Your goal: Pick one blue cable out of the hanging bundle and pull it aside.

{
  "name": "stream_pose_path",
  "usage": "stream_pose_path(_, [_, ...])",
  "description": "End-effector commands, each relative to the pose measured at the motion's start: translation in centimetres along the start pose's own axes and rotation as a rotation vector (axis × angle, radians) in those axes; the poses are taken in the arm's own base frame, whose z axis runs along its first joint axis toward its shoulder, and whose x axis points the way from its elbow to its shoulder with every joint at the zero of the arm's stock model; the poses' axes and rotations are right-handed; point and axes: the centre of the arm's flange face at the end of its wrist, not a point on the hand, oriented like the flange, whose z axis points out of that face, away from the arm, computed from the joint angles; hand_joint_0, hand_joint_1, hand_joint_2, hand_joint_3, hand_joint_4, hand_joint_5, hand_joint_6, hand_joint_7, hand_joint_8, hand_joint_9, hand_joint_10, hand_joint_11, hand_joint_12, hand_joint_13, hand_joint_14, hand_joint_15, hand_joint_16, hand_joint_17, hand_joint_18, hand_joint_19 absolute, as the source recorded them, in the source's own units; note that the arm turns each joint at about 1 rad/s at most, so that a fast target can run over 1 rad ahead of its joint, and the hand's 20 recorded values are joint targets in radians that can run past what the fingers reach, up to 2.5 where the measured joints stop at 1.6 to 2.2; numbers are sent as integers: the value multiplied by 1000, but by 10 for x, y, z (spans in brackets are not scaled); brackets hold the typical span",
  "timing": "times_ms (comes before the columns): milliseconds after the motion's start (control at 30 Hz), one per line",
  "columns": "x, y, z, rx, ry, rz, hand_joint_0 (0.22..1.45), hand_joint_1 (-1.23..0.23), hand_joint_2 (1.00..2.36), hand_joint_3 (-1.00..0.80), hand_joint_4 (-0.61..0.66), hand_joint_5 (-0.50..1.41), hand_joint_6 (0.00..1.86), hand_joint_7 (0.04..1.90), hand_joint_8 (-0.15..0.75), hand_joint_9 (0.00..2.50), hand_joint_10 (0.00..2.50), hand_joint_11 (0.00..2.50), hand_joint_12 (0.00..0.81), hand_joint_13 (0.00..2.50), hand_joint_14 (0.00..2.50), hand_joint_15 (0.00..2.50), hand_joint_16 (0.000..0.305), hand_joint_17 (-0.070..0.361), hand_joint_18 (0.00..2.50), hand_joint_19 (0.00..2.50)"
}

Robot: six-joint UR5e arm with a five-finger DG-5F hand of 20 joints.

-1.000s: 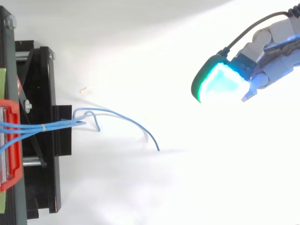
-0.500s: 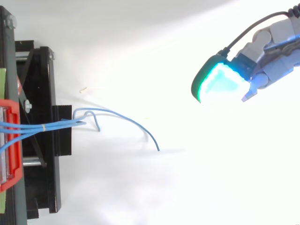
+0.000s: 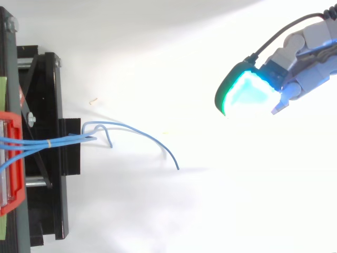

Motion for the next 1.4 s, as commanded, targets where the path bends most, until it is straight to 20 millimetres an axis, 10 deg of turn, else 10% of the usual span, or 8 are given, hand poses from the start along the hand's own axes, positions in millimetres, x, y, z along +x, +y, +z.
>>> stream_pose_path(0, [0,-1,0,1,0,0,508,-627,1001,-477,176,-214,501,646,241,549,0,71,325,430,7,176,47,105,222,152])
stream_pose_path(1367, [4,-10,10,-6,-1,-13,523,-627,1003,-466,182,-205,501,650,244,676,4,126,307,577,8,224,43,97,351,173])
